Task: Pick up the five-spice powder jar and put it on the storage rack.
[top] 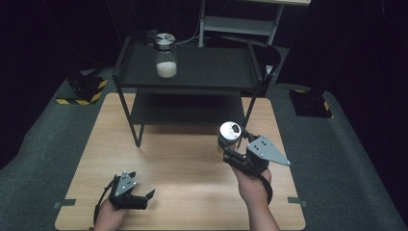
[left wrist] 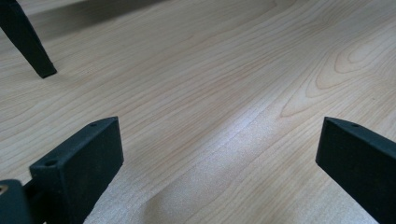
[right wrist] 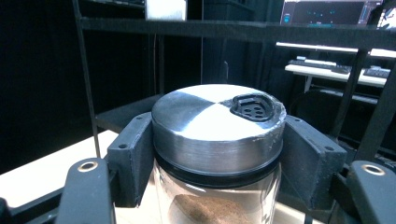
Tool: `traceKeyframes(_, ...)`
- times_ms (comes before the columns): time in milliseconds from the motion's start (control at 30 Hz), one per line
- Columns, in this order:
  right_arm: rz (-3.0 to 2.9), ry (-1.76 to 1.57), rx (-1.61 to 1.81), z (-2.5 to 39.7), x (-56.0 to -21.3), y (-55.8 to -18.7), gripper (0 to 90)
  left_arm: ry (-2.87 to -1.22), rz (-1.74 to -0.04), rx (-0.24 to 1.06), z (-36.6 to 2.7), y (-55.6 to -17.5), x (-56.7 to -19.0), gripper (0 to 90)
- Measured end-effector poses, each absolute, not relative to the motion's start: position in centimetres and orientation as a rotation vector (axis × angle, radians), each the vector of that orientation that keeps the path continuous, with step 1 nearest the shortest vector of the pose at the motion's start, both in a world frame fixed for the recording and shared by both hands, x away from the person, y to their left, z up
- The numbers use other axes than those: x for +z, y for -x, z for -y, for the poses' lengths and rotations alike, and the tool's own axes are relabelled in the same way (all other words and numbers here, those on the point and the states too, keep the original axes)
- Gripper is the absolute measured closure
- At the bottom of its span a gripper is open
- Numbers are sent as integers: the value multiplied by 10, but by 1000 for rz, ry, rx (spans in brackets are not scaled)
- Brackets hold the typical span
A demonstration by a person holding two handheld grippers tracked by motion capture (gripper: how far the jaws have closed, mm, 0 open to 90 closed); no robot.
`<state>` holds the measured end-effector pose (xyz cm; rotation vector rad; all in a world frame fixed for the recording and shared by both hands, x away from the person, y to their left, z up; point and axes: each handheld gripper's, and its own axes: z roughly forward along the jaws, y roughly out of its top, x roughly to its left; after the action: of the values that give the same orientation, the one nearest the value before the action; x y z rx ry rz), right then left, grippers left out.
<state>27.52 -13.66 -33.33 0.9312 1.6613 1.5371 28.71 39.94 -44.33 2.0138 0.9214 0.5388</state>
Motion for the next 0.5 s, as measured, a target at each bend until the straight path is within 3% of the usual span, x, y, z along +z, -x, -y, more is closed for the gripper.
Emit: traceKeyframes(500, -1642, -903, 1541, 133, -296, -288, 326, -2008, -925, 532, -401, -288, -444, 9)
